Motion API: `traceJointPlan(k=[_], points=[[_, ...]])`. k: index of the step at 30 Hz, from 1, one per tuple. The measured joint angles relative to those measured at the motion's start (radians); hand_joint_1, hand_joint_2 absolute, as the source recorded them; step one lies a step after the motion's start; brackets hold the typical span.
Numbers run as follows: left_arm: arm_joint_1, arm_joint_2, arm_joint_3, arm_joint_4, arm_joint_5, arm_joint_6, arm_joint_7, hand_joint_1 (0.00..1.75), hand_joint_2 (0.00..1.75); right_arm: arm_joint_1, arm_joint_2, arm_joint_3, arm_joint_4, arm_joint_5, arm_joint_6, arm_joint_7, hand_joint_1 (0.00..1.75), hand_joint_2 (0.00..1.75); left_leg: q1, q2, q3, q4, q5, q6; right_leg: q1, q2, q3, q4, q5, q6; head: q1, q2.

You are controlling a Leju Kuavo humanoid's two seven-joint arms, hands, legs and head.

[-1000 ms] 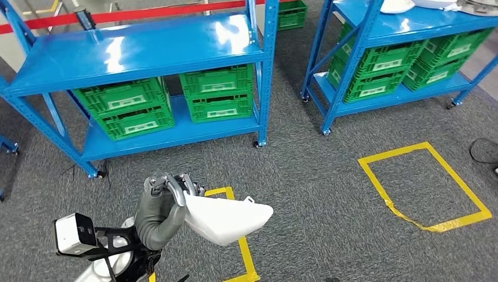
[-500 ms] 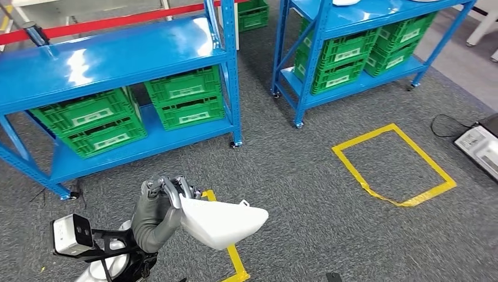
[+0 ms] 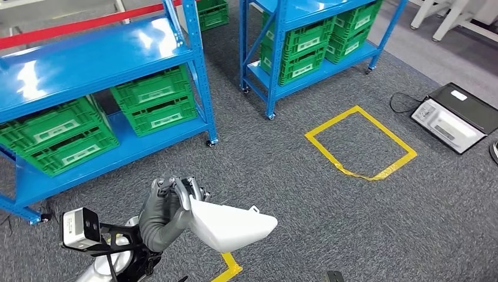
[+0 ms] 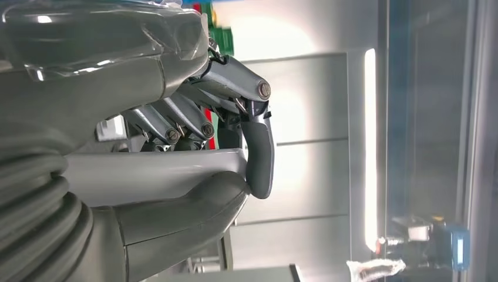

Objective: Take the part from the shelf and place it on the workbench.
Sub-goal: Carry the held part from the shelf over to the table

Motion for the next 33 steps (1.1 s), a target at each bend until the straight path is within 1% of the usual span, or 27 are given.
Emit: traceJointPlan(k=[1, 3, 5, 7, 8, 9, 10, 11, 12, 14, 15, 16, 18, 19, 20, 21, 22, 23, 24, 25, 26, 27, 28, 29, 30, 31, 33], points=[[-0.004, -0.002, -0.001, 0.002, 0.0, -0.001, 0.001, 1.75, 1.75, 0.0, 0.0, -0.001, 0.0, 0.003, -0.001, -0.002, 0.0, 0.0, -0.002, 0.008, -0.001, 0.002, 0.0, -0.005, 0.003, 0.0, 0.003, -0.009, 0.003, -0.009, 0.0, 0.0], [-0.011, -0.006, -0.002, 0.004, 0.0, -0.002, 0.002, 1.75, 1.75, 0.003, -0.001, -0.002, 0.0, 0.006, 0.0, -0.004, 0.0, 0.0, -0.001, 0.017, -0.003, 0.005, -0.001, -0.015, 0.0, 0.02, -0.002, -0.01, 0.011, -0.021, 0.0, 0.0], [-0.017, -0.008, -0.003, 0.005, 0.001, -0.002, 0.002, 1.75, 1.75, 0.005, -0.002, -0.003, 0.0, 0.008, 0.003, -0.005, 0.0, 0.0, 0.005, -0.017, -0.017, 0.04, -0.03, -0.027, -0.008, 0.039, -0.005, -0.013, 0.019, -0.033, -0.001, 0.0], [-0.019, -0.009, -0.004, 0.008, 0.001, -0.002, 0.002, 1.75, 1.75, 0.004, -0.002, -0.003, 0.0, 0.009, 0.008, -0.006, 0.0, 0.0, 0.011, -0.067, -0.062, 0.153, -0.1, -0.037, -0.01, 0.057, -0.01, -0.014, 0.024, -0.041, -0.002, 0.0], [-0.019, -0.009, -0.004, 0.01, 0.002, -0.002, 0.002, 1.75, 1.75, 0.004, -0.002, -0.003, 0.0, 0.01, 0.01, -0.006, 0.0, 0.0, 0.013, -0.078, -0.092, 0.224, -0.133, -0.04, -0.009, 0.067, -0.013, -0.013, 0.027, -0.043, -0.001, 0.0], [-0.019, -0.01, -0.004, 0.012, 0.002, -0.002, 0.002, 1.75, 1.75, 0.005, -0.002, -0.003, 0.0, 0.01, 0.012, -0.006, 0.0, 0.0, 0.014, -0.083, -0.115, 0.279, -0.152, -0.042, -0.008, 0.079, -0.016, -0.011, 0.029, -0.043, -0.001, 0.0], [-0.02, -0.01, -0.005, 0.014, 0.002, -0.002, 0.002, 1.75, 1.75, 0.007, -0.003, -0.003, 0.0, 0.01, 0.015, -0.006, 0.0, 0.0, 0.014, -0.085, -0.123, 0.301, -0.152, -0.042, -0.007, 0.091, -0.018, -0.01, 0.03, -0.042, -0.001, 0.0], [-0.021, -0.011, -0.005, 0.016, 0.002, -0.002, 0.002, 1.75, 1.75, 0.008, -0.003, -0.003, 0.0, 0.01, 0.019, -0.007, 0.0, 0.0, 0.014, -0.087, -0.11, 0.277, -0.131, -0.04, -0.007, 0.103, -0.02, -0.009, 0.032, -0.041, -0.001, 0.0], [-0.024, -0.012, -0.006, 0.018, 0.003, -0.002, 0.003, 1.75, 1.75, 0.01, -0.003, -0.003, 0.0, 0.009, 0.024, -0.007, 0.0, 0.0, 0.014, -0.095, -0.079, 0.216, -0.095, -0.036, -0.007, 0.116, -0.02, -0.008, 0.034, -0.039, -0.001, 0.0], [-0.03, -0.013, -0.007, 0.019, 0.006, -0.004, 0.004, 1.75, 1.75, 0.01, -0.001, -0.005, -0.001, 0.005, 0.032, -0.01, 0.0, 0.0, 0.014, -0.142, -0.008, 0.073, -0.038, -0.024, -0.007, 0.138, -0.024, -0.006, 0.039, -0.033, 0.0, 0.0], [-0.033, -0.014, -0.008, 0.02, 0.009, -0.005, 0.004, 1.75, 1.75, 0.009, 0.0, -0.007, -0.001, 0.002, 0.035, -0.013, 0.0, 0.0, 0.014, -0.162, 0.012, 0.029, -0.025, -0.018, -0.009, 0.148, -0.029, -0.007, 0.044, -0.028, 0.0, 0.0], [-0.036, -0.014, -0.009, 0.021, 0.013, -0.006, 0.005, 1.75, 1.75, 0.01, 0.0, -0.009, -0.001, 0.0, 0.038, -0.015, 0.0, 0.0, 0.012, -0.175, 0.019, 0.01, -0.023, -0.014, -0.011, 0.157, -0.034, -0.007, 0.048, -0.022, -0.001, 0.0], [-0.043, -0.015, -0.013, 0.022, 0.025, -0.007, 0.008, 1.75, 1.75, 0.015, 0.001, -0.012, -0.001, -0.004, 0.044, -0.018, 0.0, 0.0, 0.012, -0.158, 0.017, 0.002, -0.017, -0.008, -0.014, 0.173, -0.043, -0.011, 0.057, -0.008, -0.003, 0.0], [-0.048, -0.017, -0.014, 0.023, 0.034, -0.008, 0.008, 1.75, 1.75, 0.018, 0.001, -0.014, -0.001, -0.005, 0.046, -0.018, 0.0, 0.0, 0.013, -0.146, 0.019, -0.007, -0.01, -0.003, -0.012, 0.165, -0.049, -0.006, 0.056, -0.005, -0.002, 0.0], [-0.053, -0.02, -0.016, 0.023, 0.045, -0.01, 0.009, 1.75, 1.75, 0.019, 0.001, -0.016, -0.001, -0.006, 0.048, -0.019, 0.0, 0.0, 0.016, -0.133, 0.02, -0.015, -0.003, 0.003, -0.009, 0.145, -0.063, 0.015, 0.045, -0.006, -0.001, 0.0], [-0.057, -0.022, -0.016, 0.024, 0.06, -0.012, 0.01, 1.75, 1.75, 0.019, 0.001, -0.019, -0.001, -0.007, 0.05, -0.021, 0.0, 0.0, 0.018, -0.119, 0.021, -0.023, 0.004, 0.008, -0.006, 0.118, -0.085, 0.057, 0.023, -0.009, 0.001, 0.0], [-0.059, -0.023, -0.017, 0.026, 0.077, -0.016, 0.014, 1.75, 1.75, 0.018, 0.001, -0.022, -0.001, -0.007, 0.054, -0.022, 0.0, 0.0, 0.016, -0.105, 0.019, -0.025, 0.006, 0.01, -0.006, 0.09, -0.116, 0.12, -0.007, -0.013, 0.003, 0.0], [-0.06, -0.024, -0.017, 0.028, 0.1, -0.022, 0.02, 1.75, 1.75, 0.017, 0.001, -0.025, -0.001, -0.008, 0.058, -0.023, 0.0, 0.0, 0.015, -0.09, 0.016, -0.025, 0.008, 0.012, -0.007, 0.074, -0.15, 0.197, -0.04, -0.014, 0.004, 0.0], [-0.06, -0.025, -0.018, 0.03, 0.123, -0.027, 0.026, 1.75, 1.75, 0.017, 0.001, -0.027, -0.001, -0.008, 0.062, -0.023, 0.0, 0.0, 0.014, -0.075, 0.013, -0.025, 0.009, 0.012, -0.009, 0.068, -0.176, 0.258, -0.062, -0.011, 0.005, 0.0], [-0.06, -0.025, -0.019, 0.033, 0.145, -0.032, 0.033, 1.75, 1.75, 0.019, 0.0, -0.03, -0.001, -0.009, 0.066, -0.023, 0.0, 0.0, 0.014, -0.061, 0.012, -0.024, 0.009, 0.011, -0.011, 0.064, -0.184, 0.289, -0.072, -0.005, 0.005, 0.0], [-0.06, -0.026, -0.02, 0.034, 0.164, -0.036, 0.039, 1.75, 1.75, 0.021, 0.0, -0.032, -0.001, -0.01, 0.069, -0.023, 0.0, 0.0, 0.013, -0.047, 0.011, -0.024, 0.009, 0.01, -0.013, 0.059, -0.171, 0.277, -0.066, 0.003, 0.005, 0.0], [-0.061, -0.026, -0.021, 0.036, 0.176, -0.038, 0.044, 1.75, 1.75, 0.023, -0.001, -0.033, -0.001, -0.011, 0.072, -0.023, 0.0, 0.0, 0.013, -0.035, 0.011, -0.022, 0.009, 0.009, -0.015, 0.052, -0.135, 0.221, -0.048, 0.012, 0.005, 0.0], [-0.062, -0.028, -0.021, 0.036, 0.184, -0.041, 0.048, 1.75, 1.75, 0.023, -0.002, -0.035, -0.001, -0.011, 0.075, -0.023, 0.0, 0.0, 0.013, -0.025, 0.011, -0.019, 0.007, 0.006, -0.016, 0.033, -0.086, 0.14, -0.025, 0.02, 0.005, 0.0], [-0.063, -0.029, -0.021, 0.036, 0.19, -0.043, 0.051, 1.75, 1.75, 0.023, -0.003, -0.037, -0.001, -0.011, 0.077, -0.023, 0.0, 0.0, 0.01, -0.015, 0.01, -0.015, 0.003, 0.001, -0.014, 0.014, -0.043, 0.068, -0.007, 0.02, 0.005, 0.0], [-0.064, -0.031, -0.021, 0.036, 0.194, -0.044, 0.053, 1.75, 1.75, 0.023, -0.004, -0.039, -0.001, -0.012, 0.079, -0.024, 0.0, 0.0, 0.007, -0.007, 0.009, -0.01, 0.0, -0.005, -0.012, 0.001, -0.013, 0.017, 0.005, 0.017, 0.004, 0.0], [-0.065, -0.031, -0.021, 0.036, 0.197, -0.046, 0.054, 1.75, 1.75, 0.023, -0.004, -0.041, -0.001, -0.012, 0.08, -0.025, 0.0, 0.0, 0.004, 0.001, 0.008, -0.006, -0.003, -0.011, -0.01, -0.006, 0.0, -0.008, 0.01, 0.01, 0.003, 0.0], [-0.065, -0.032, -0.021, 0.036, 0.199, -0.048, 0.055, 1.75, 1.75, 0.027, -0.004, -0.044, -0.001, -0.012, 0.081, -0.026, 0.0, 0.0, 0.004, 0.015, 0.007, -0.004, -0.004, -0.02, -0.007, 0.01, -0.004, -0.011, 0.012, -0.003, 0.001, 0.0]])
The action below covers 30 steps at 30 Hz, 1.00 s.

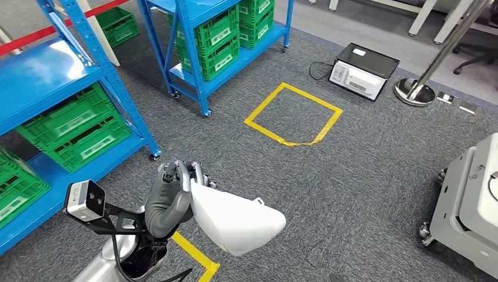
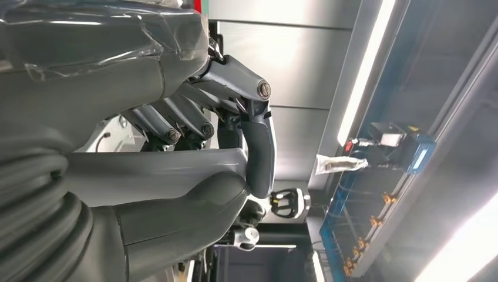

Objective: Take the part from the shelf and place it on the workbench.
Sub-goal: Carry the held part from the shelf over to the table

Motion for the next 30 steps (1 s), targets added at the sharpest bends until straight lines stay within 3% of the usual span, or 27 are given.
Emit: traceJointPlan(k=[1, 3, 5, 6, 7, 8, 9, 11, 12, 14, 16, 18, 20, 22, 23, 24, 26, 28, 30], points=[[-0.001, 0.0, 0.0, 0.0, 0.0, -0.001, 0.0, 1.75, 1.75, 0.003, 0.0, -0.001, 0.0, 0.0, 0.0, 0.0, 0.0, 0.0, 0.003, -0.001, -0.001, 0.004, -0.004, -0.005, -0.002, 0.009, -0.002, -0.001, 0.003, -0.005, 0.0, 0.0], [-0.002, 0.0, 0.0, 0.001, 0.0, -0.002, 0.0, 1.75, 1.75, 0.004, 0.0, -0.003, 0.0, 0.002, 0.001, -0.001, 0.0, 0.0, 0.01, -0.039, -0.023, 0.059, -0.046, -0.015, -0.007, 0.028, -0.003, -0.004, 0.009, -0.017, -0.001, 0.0], [-0.002, 0.002, -0.001, 0.004, 0.0, -0.002, 0.0, 1.75, 1.75, 0.003, 0.001, -0.006, 0.0, 0.004, 0.003, -0.001, 0.0, 0.0, 0.016, -0.087, -0.08, 0.195, -0.12, -0.022, -0.007, 0.048, -0.006, -0.003, 0.012, -0.024, -0.002, 0.0], [-0.002, 0.003, -0.001, 0.006, 0.0, -0.002, 0.0, 1.75, 1.75, 0.003, 0.001, -0.007, 0.0, 0.004, 0.005, -0.001, 0.0, 0.0, 0.016, -0.096, -0.111, 0.263, -0.148, -0.024, -0.006, 0.059, -0.007, -0.003, 0.013, -0.025, -0.002, 0.0], [-0.002, 0.004, -0.002, 0.008, 0.0, -0.002, 0.0, 1.75, 1.75, 0.003, 0.001, -0.007, 0.0, 0.004, 0.006, -0.001, 0.0, 0.0, 0.016, -0.1, -0.13, 0.304, -0.157, -0.024, -0.003, 0.071, -0.008, -0.002, 0.014, -0.027, -0.002, 0.0], [-0.002, 0.005, -0.003, 0.01, 0.0, -0.002, 0.0, 1.75, 1.75, 0.004, 0.001, -0.007, 0.0, 0.004, 0.008, -0.001, 0.0, 0.0, 0.016, -0.103, -0.131, 0.304, -0.144, -0.022, -0.002, 0.083, -0.008, -0.002, 0.015, -0.028, -0.002, 0.0], [-0.002, 0.005, -0.003, 0.011, 0.0, -0.002, 0.0, 1.75, 1.75, 0.004, 0.001, -0.008, 0.0, 0.004, 0.009, -0.001, 0.0, 0.0, 0.016, -0.107, -0.112, 0.262, -0.114, -0.018, -0.001, 0.095, -0.008, -0.001, 0.015, -0.028, -0.002, 0.0], [-0.003, 0.006, -0.004, 0.012, 0.0, -0.002, 0.0, 1.75, 1.75, 0.004, 0.002, -0.008, 0.0, 0.004, 0.012, -0.001, 0.0, 0.0, 0.016, -0.144, -0.043, 0.118, -0.041, -0.007, 0.0, 0.117, -0.007, 0.001, 0.017, -0.026, -0.002, 0.0], [-0.004, 0.006, -0.005, 0.012, 0.0, -0.002, 0.0, 1.75, 1.75, 0.003, 0.003, -0.008, 0.0, 0.004, 0.014, -0.001, 0.0, 0.0, 0.016, -0.165, -0.017, 0.061, -0.021, -0.001, 0.001, 0.127, -0.01, 0.002, 0.019, -0.023, -0.001, 0.0], [-0.007, 0.008, -0.007, 0.013, 0.001, -0.002, 0.0, 1.75, 1.75, 0.005, 0.004, -0.01, 0.0, 0.002, 0.016, -0.002, 0.0, 0.0, 0.013, -0.184, -0.001, 0.019, -0.014, 0.006, -0.002, 0.145, -0.02, 0.002, 0.026, -0.011, -0.002, 0.0], [-0.012, 0.008, -0.009, 0.014, 0.002, -0.003, 0.0, 1.75, 1.75, 0.01, 0.004, -0.013, 0.0, 0.001, 0.017, -0.002, 0.0, 0.0, 0.012, -0.163, 0.0, 0.008, -0.006, 0.013, -0.004, 0.155, -0.03, 0.0, 0.033, 0.001, -0.003, 0.0], [-0.017, 0.006, -0.009, 0.014, 0.003, -0.003, -0.001, 1.75, 1.75, 0.011, 0.004, -0.015, 0.0, 0.001, 0.017, -0.004, 0.0, 0.0, 0.015, -0.138, 0.005, -0.009, 0.006, 0.023, 0.0, 0.117, -0.054, 0.039, 0.012, 0.001, 0.0, 0.0], [-0.019, 0.006, -0.01, 0.016, 0.003, -0.004, 0.0, 1.75, 1.75, 0.009, 0.004, -0.016, 0.0, 0.0, 0.017, -0.005, 0.0, 0.0, 0.014, -0.111, 0.005, -0.016, 0.011, 0.029, 0.002, 0.068, -0.116, 0.165, -0.044, -0.005, 0.002, 0.0], [-0.019, 0.006, -0.012, 0.019, 0.005, -0.004, 0.0, 1.75, 1.75, 0.009, 0.003, -0.016, 0.0, -0.002, 0.017, -0.006, 0.0, 0.0, 0.011, -0.083, 0.001, -0.015, 0.012, 0.03, -0.001, 0.055, -0.173, 0.289, -0.087, -0.002, 0.002, 0.0], [-0.019, 0.006, -0.013, 0.021, 0.007, -0.004, 0.0, 1.75, 1.75, 0.011, 0.003, -0.016, 0.0, -0.002, 0.017, -0.006, 0.0, 0.0, 0.01, -0.071, 0.001, -0.015, 0.012, 0.03, -0.003, 0.052, -0.175, 0.302, -0.089, 0.004, 0.002, 0.0], [-0.02, 0.006, -0.015, 0.022, 0.008, -0.004, 0.0, 1.75, 1.75, 0.012, 0.002, -0.016, 0.0, -0.002, 0.018, -0.006, 0.0, 0.0, 0.01, -0.059, 0.0, -0.014, 0.012, 0.03, -0.004, 0.048, -0.153, 0.267, -0.074, 0.013, 0.003, 0.0], [-0.021, 0.006, -0.018, 0.023, 0.01, -0.004, 0.0, 1.75, 1.75, 0.012, 0.0, -0.017, 0.0, -0.003, 0.019, -0.006, 0.0, 0.0, 0.008, -0.039, 0.0, -0.009, 0.008, 0.024, -0.003, 0.018, -0.066, 0.116, -0.029, 0.024, 0.003, 0.0], [-0.024, 0.007, -0.021, 0.023, 0.012, -0.003, 0.0, 1.75, 1.75, 0.01, -0.001, -0.017, 0.0, -0.004, 0.02, -0.007, 0.0, 0.0, 0.002, -0.023, -0.003, 0.0, 0.003, 0.014, 0.001, -0.007, -0.008, 0.011, 0.0, 0.015, 0.002, 0.0], [-0.027, 0.007, -0.023, 0.023, 0.012, -0.002, 0.0, 1.75, 1.75, 0.012, -0.001, -0.018, 0.0, -0.005, 0.022, -0.008, 0.0, 0.0, -0.001, -0.01, -0.005, 0.003, 0.001, 0.004, 0.005, 0.002, -0.005, 0.0, 0.006, -0.001, 0.0, 0.0]])
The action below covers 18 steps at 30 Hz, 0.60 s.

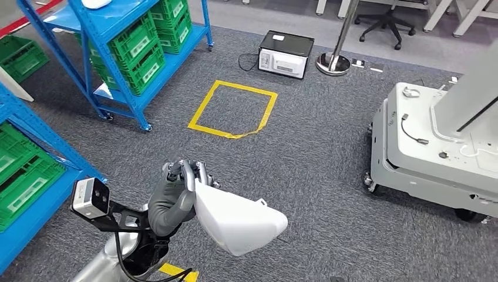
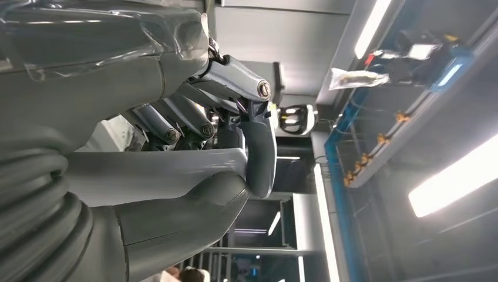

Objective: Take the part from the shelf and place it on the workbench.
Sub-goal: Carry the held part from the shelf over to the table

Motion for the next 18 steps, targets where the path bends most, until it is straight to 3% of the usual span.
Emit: traceJointPlan(k=[1, 3, 6, 7, 8, 9, 10, 12, 14, 16, 18], points=[[-0.001, 0.0, -0.001, 0.0, 0.001, 0.001, 0.0, 1.75, 1.75, 0.001, 0.0, 0.0, 0.0, 0.0, 0.001, 0.0, 0.0, 0.0, 0.002, 0.003, -0.001, 0.001, -0.001, -0.005, -0.002, 0.009, -0.002, 0.0, 0.003, -0.006, 0.0, 0.0], [-0.003, 0.0, -0.002, 0.0, 0.002, 0.002, 0.0, 1.75, 1.75, 0.003, 0.0, -0.002, 0.0, 0.0, 0.004, -0.001, 0.0, 0.0, 0.008, -0.023, -0.016, 0.036, -0.03, -0.016, -0.007, 0.027, -0.004, -0.003, 0.009, -0.018, -0.002, 0.0], [-0.004, 0.003, -0.003, 0.002, 0.005, 0.007, 0.0, 1.75, 1.75, 0.002, -0.001, -0.005, 0.0, 0.0, 0.007, -0.001, 0.0, 0.0, 0.015, -0.083, -0.096, 0.224, -0.13, -0.025, -0.005, 0.055, -0.008, -0.003, 0.014, -0.028, -0.003, 0.0], [-0.003, 0.004, -0.003, 0.003, 0.005, 0.008, 0.0, 1.75, 1.75, 0.002, -0.001, -0.006, 0.0, 0.001, 0.008, -0.001, 0.0, 0.0, 0.015, -0.089, -0.123, 0.281, -0.149, -0.025, -0.003, 0.065, -0.01, -0.002, 0.016, -0.03, -0.003, 0.0], [-0.003, 0.005, -0.004, 0.004, 0.005, 0.008, -0.001, 1.75, 1.75, 0.003, -0.001, -0.007, 0.0, 0.002, 0.009, -0.001, 0.0, 0.0, 0.015, -0.092, -0.134, 0.304, -0.15, -0.024, 0.0, 0.076, -0.011, -0.002, 0.017, -0.032, -0.003, 0.0], [-0.003, 0.006, -0.005, 0.005, 0.006, 0.009, -0.001, 1.75, 1.75, 0.004, -0.001, -0.008, 0.0, 0.002, 0.01, -0.001, 0.0, 0.0, 0.015, -0.094, -0.125, 0.286, -0.13, -0.02, 0.002, 0.088, -0.012, -0.001, 0.018, -0.033, -0.003, 0.0], [-0.003, 0.007, -0.005, 0.006, 0.006, 0.009, -0.001, 1.75, 1.75, 0.005, -0.001, -0.008, 0.0, 0.003, 0.011, -0.001, 0.0, 0.0, 0.015, -0.101, -0.097, 0.229, -0.096, -0.014, 0.004, 0.1, -0.012, 0.0, 0.019, -0.033, -0.003, 0.0], [-0.003, 0.007, -0.005, 0.006, 0.006, 0.009, -0.002, 1.75, 1.75, 0.004, 0.001, -0.01, 0.0, 0.003, 0.012, -0.001, 0.0, 0.0, 0.014, -0.137, -0.027, 0.087, -0.035, 0.001, 0.007, 0.122, -0.012, 0.001, 0.022, -0.03, -0.002, 0.0], [-0.005, 0.008, -0.005, 0.006, 0.006, 0.009, -0.002, 1.75, 1.75, 0.003, 0.003, -0.013, 0.0, 0.003, 0.012, -0.002, 0.0, 0.0, 0.011, -0.162, 0.004, 0.02, -0.019, 0.012, 0.005, 0.14, -0.019, 0.001, 0.029, -0.02, -0.002, 0.0], [-0.006, 0.008, -0.005, 0.006, 0.007, 0.009, -0.003, 1.75, 1.75, 0.006, 0.004, -0.013, 0.0, 0.003, 0.012, -0.002, 0.0, 0.0, 0.008, -0.15, 0.008, 0.01, -0.017, 0.017, 0.002, 0.157, -0.026, -0.003, 0.037, -0.008, -0.003, 0.0], [-0.008, 0.006, -0.006, 0.006, 0.007, 0.009, -0.004, 1.75, 1.75, 0.008, 0.004, -0.014, 0.0, 0.003, 0.012, -0.002, 0.0, 0.0, 0.011, -0.128, 0.017, -0.009, -0.003, 0.023, 0.004, 0.133, -0.043, 0.017, 0.027, -0.003, -0.001, 0.0]])
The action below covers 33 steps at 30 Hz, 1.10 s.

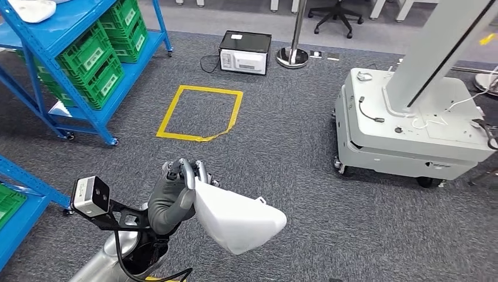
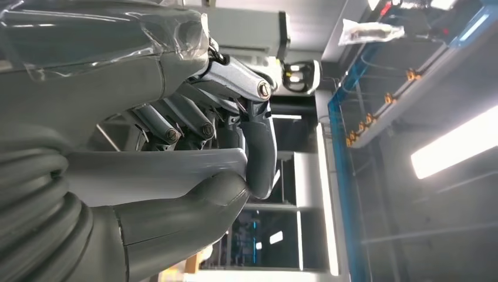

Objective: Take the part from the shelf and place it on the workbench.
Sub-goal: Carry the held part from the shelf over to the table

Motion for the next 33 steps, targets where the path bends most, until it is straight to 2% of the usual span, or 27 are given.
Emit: traceJointPlan(k=[1, 2, 3, 4, 5, 6, 7, 8, 9, 10, 11, 13, 14, 16, 18, 19, 20, 21, 22, 23, 25, 26, 27, 29, 31, 33], points=[[0.0, -0.001, -0.001, 0.0, 0.0, 0.0, -0.001, 1.75, 1.75, -0.001, 0.0, 0.0, 0.0, 0.0, 0.0, 0.0, 0.0, 0.0, 0.001, 0.013, 0.004, -0.009, 0.007, 0.003, 0.002, -0.025, -0.021, 0.039, -0.02, -0.001, 0.001, 0.0], [-0.001, -0.001, -0.002, 0.001, 0.0, 0.0, -0.001, 1.75, 1.75, -0.002, -0.001, 0.0, 0.0, 0.0, 0.0, 0.0, 0.0, 0.0, 0.002, 0.026, 0.003, -0.013, 0.011, 0.005, 0.001, -0.054, -0.053, 0.103, -0.05, -0.004, 0.001, 0.0], [-0.001, -0.002, -0.003, 0.002, 0.0, 0.0, -0.001, 1.75, 1.75, -0.004, -0.001, -0.001, 0.0, 0.0, 0.0, 0.0, 0.0, 0.0, 0.001, 0.039, 0.001, -0.014, 0.012, 0.007, 0.0, -0.071, -0.089, 0.179, -0.081, -0.004, 0.001, 0.0], [0.0, -0.001, -0.004, 0.003, 0.0, -0.001, -0.002, 1.75, 1.75, -0.004, -0.001, -0.001, 0.0, 0.0, 0.0, 0.0, 0.0, 0.0, 0.0, 0.052, -0.001, -0.013, 0.012, 0.007, -0.003, -0.077, -0.119, 0.244, -0.104, 0.0, 0.001, 0.0], [0.0, -0.001, -0.006, 0.004, 0.0, -0.001, -0.002, 1.75, 1.75, -0.003, -0.001, -0.001, 0.0, -0.001, -0.001, 0.0, 0.0, 0.0, -0.001, 0.065, -0.003, -0.013, 0.013, 0.006, -0.007, -0.081, -0.133, 0.28, -0.114, 0.006, 0.001, 0.0], [0.0, -0.002, -0.007, 0.005, 0.0, -0.001, -0.002, 1.75, 1.75, -0.002, -0.002, -0.001, 0.0, -0.002, -0.001, 0.0, 0.0, 0.0, -0.001, 0.077, -0.003, -0.012, 0.012, 0.006, -0.01, -0.084, -0.124, 0.271, -0.108, 0.016, 0.001, 0.0], [0.0, -0.002, -0.008, 0.006, 0.0, -0.002, -0.002, 1.75, 1.75, -0.001, -0.002, -0.002, 0.0, -0.003, -0.002, 0.0, 0.0, 0.0, 0.0, 0.089, -0.004, -0.011, 0.012, 0.004, -0.014, -0.092, -0.093, 0.219, -0.088, 0.027, 0.001, 0.0], [0.0, -0.002, -0.009, 0.006, 0.0, -0.003, -0.002, 1.75, 1.75, -0.001, -0.004, -0.003, 0.0, -0.004, -0.002, 0.0, 0.0, 0.0, 0.0, 0.1, -0.004, -0.008, 0.009, 0.0, -0.017, -0.108, -0.046, 0.137, -0.064, 0.036, 0.001, 0.0], [0.0, -0.002, -0.009, 0.007, 0.0, -0.004, -0.002, 1.75, 1.75, -0.002, -0.004, -0.004, 0.0, -0.005, -0.002, 0.0, 0.0, 0.0, -0.003, 0.109, -0.005, -0.004, 0.006, -0.005, -0.016, -0.127, -0.003, 0.066, -0.043, 0.04, 0.001, 0.0], [-0.001, -0.002, -0.009, 0.007, 0.0, -0.006, -0.001, 1.75, 1.75, -0.002, -0.005, -0.005, 0.0, -0.006, -0.002, -0.001, 0.0, 0.0, -0.005, 0.117, -0.006, 0.002, 0.002, -0.012, -0.015, -0.138, 0.026, 0.015, -0.029, 0.036, 0.0, 0.0], [-0.001, -0.003, -0.009, 0.007, 0.001, -0.008, -0.001, 1.75, 1.75, -0.002, -0.005, -0.007, 0.0, -0.008, -0.002, -0.002, 0.0, 0.0, -0.007, 0.125, -0.007, 0.007, -0.002, -0.018, -0.012, -0.145, 0.039, -0.009, -0.023, 0.028, 0.0, 0.0], [-0.001, -0.005, -0.011, 0.008, 0.004, -0.016, 0.002, 1.75, 1.75, 0.003, -0.005, -0.011, 0.001, -0.013, -0.003, -0.006, 0.0, 0.0, -0.007, 0.138, -0.008, 0.011, -0.004, -0.028, -0.008, -0.129, 0.033, -0.01, -0.02, 0.009, -0.001, 0.0], [-0.002, -0.006, -0.012, 0.009, 0.007, -0.019, 0.004, 1.75, 1.75, 0.006, -0.005, -0.013, 0.001, -0.015, -0.003, -0.009, 0.0, 0.0, -0.004, 0.135, -0.011, 0.015, -0.008, -0.034, -0.009, -0.12, 0.032, -0.01, -0.019, 0.003, -0.001, 0.0], [-0.003, -0.008, -0.014, 0.01, 0.013, -0.028, 0.011, 1.75, 1.75, 0.01, -0.005, -0.02, 0.001, -0.02, -0.004, -0.015, 0.0, 0.0, 0.003, 0.099, -0.031, 0.061, -0.045, -0.044, -0.013, -0.101, 0.03, -0.011, -0.014, -0.009, -0.002, 0.0], [-0.003, -0.01, -0.016, 0.013, 0.02, -0.038, 0.02, 1.75, 1.75, 0.011, -0.005, -0.028, 0.002, -0.027, -0.005, -0.02, 0.0, 0.0, 0.008, 0.052, -0.086, 0.189, -0.114, -0.048, -0.01, -0.08, 0.027, -0.011, -0.01, -0.017, -0.003, 0.0], [-0.003, -0.01, -0.018, 0.016, 0.024, -0.045, 0.025, 1.75, 1.75, 0.013, -0.005, -0.032, 0.002, -0.031, -0.006, -0.022, 0.0, 0.0, 0.008, 0.042, -0.119, 0.26, -0.142, -0.048, -0.007, -0.069, 0.024, -0.011, -0.009, -0.02, -0.002, 0.0], [-0.003, -0.011, -0.02, 0.019, 0.027, -0.052, 0.029, 1.75, 1.75, 0.017, -0.005, -0.036, 0.002, -0.034, -0.007, -0.025, 0.0, 0.0, 0.007, 0.038, -0.142, 0.308, -0.155, -0.046, -0.003, -0.058, 0.023, -0.011, -0.007, -0.023, -0.002, 0.0], [-0.003, -0.012, -0.022, 0.023, 0.03, -0.06, 0.033, 1.75, 1.75, 0.021, -0.004, -0.04, 0.002, -0.037, -0.008, -0.028, 0.0, 0.0, 0.007, 0.035, -0.148, 0.317, -0.148, -0.041, 0.001, -0.046, 0.023, -0.011, -0.006, -0.024, -0.002, 0.0], [-0.003, -0.013, -0.024, 0.026, 0.033, -0.068, 0.037, 1.75, 1.75, 0.027, -0.003, -0.044, 0.003, -0.04, -0.008, -0.031, 0.0, 0.0, 0.005, 0.03, -0.132, 0.283, -0.121, -0.034, 0.004, -0.034, 0.023, -0.011, -0.004, -0.026, -0.002, 0.0], [-0.003, -0.014, -0.025, 0.028, 0.036, -0.077, 0.039, 1.75, 1.75, 0.031, -0.002, -0.048, 0.004, -0.041, -0.009, -0.034, 0.0, 0.0, 0.003, 0.021, -0.099, 0.216, -0.082, -0.024, 0.006, -0.022, 0.024, -0.011, -0.003, -0.027, -0.002, 0.0], [-0.002, -0.015, -0.028, 0.031, 0.04, -0.091, 0.042, 1.75, 1.75, 0.038, 0.003, -0.054, 0.005, -0.042, -0.011, -0.039, 0.0, 0.0, -0.002, -0.023, -0.034, 0.08, -0.029, -0.003, 0.006, -0.001, 0.022, -0.011, 0.002, -0.025, -0.001, 0.0], [-0.001, -0.014, -0.029, 0.032, 0.041, -0.097, 0.042, 1.75, 1.75, 0.04, 0.006, -0.055, 0.006, -0.041, -0.012, -0.041, 0.0, 0.0, -0.005, -0.039, -0.017, 0.043, -0.02, 0.004, 0.004, 0.008, 0.019, -0.011, 0.005, -0.021, -0.001, 0.0], [0.001, -0.013, -0.03, 0.034, 0.043, -0.101, 0.042, 1.75, 1.75, 0.044, 0.009, -0.056, 0.007, -0.039, -0.014, -0.042, 0.0, 0.0, -0.008, -0.047, -0.012, 0.029, -0.021, 0.009, 0.001, 0.017, 0.015, -0.012, 0.008, -0.015, -0.002, 0.0], [0.01, -0.012, -0.031, 0.036, 0.04, -0.108, 0.038, 1.75, 1.75, 0.052, 0.012, -0.057, 0.01, -0.032, -0.019, -0.045, 0.0, 0.0, -0.009, -0.028, -0.006, 0.014, -0.012, 0.013, -0.002, 0.029, 0.009, -0.014, 0.015, -0.005, -0.005, 0.0], [0.029, -0.009, -0.031, 0.038, 0.03, -0.112, 0.027, 1.75, 1.75, 0.055, 0.015, -0.057, 0.013, -0.023, -0.027, -0.049, 0.0, 0.0, -0.004, -0.002, 0.007, -0.011, 0.004, 0.016, 0.002, -0.009, -0.011, 0.018, -0.003, -0.003, -0.003, 0.0], [0.059, -0.003, -0.029, 0.04, 0.018, -0.112, 0.018, 1.75, 1.75, 0.055, 0.015, -0.057, 0.015, -0.018, -0.041, -0.056, 0.0, 0.0, -0.003, 0.028, 0.012, -0.023, 0.013, 0.018, 0.001, -0.062, -0.066, 0.131, -0.059, -0.006, -0.003, 0.0]])
